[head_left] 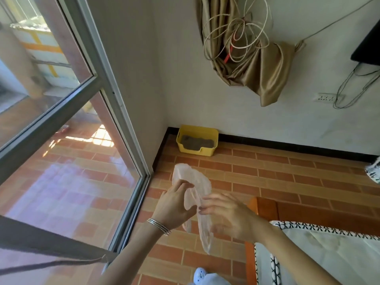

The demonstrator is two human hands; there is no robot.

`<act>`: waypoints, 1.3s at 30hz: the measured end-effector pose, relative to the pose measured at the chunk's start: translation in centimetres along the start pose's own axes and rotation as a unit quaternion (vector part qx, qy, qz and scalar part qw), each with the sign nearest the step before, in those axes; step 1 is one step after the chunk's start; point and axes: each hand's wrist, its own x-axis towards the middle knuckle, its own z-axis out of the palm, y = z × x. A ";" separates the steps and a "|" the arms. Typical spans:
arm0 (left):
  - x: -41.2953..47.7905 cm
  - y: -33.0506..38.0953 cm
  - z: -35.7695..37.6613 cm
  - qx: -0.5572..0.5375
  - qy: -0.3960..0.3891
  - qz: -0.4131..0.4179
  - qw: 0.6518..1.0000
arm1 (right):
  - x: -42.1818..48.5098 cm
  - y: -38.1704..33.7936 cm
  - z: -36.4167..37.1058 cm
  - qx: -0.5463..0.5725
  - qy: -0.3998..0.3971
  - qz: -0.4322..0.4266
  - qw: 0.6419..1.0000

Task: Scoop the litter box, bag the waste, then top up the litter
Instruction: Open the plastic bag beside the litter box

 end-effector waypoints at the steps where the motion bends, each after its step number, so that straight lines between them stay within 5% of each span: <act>1: 1.0 0.1 0.2 -0.007 0.002 -0.004 1.000 | 0.3 1.1 -0.2 -0.024 -0.019 0.006 1.000; 6: 4.9 0.0 0.9 -0.024 0.005 -0.018 1.000 | 1.8 5.6 -0.7 -0.089 -0.043 0.100 0.990; 14: 10.7 -1.2 1.8 -0.011 0.027 -0.007 1.000 | 7.7 7.9 -0.7 0.092 0.021 0.283 0.954; 20: 16.9 -3.9 1.0 -0.050 0.046 0.055 0.996 | 13.1 12.5 -0.7 0.047 0.130 0.374 0.917; 27: 24.8 -11.0 -1.8 0.029 0.075 0.065 0.995 | 19.0 19.2 -4.0 0.142 0.205 0.392 0.886; 33: 30.1 -13.2 -3.5 0.025 0.082 0.084 0.993 | 24.3 22.4 -5.7 0.297 0.243 0.435 0.815; 39: 33.0 -16.1 -4.8 0.031 0.079 0.119 0.989 | 26.9 24.8 -6.5 0.253 0.216 0.395 0.856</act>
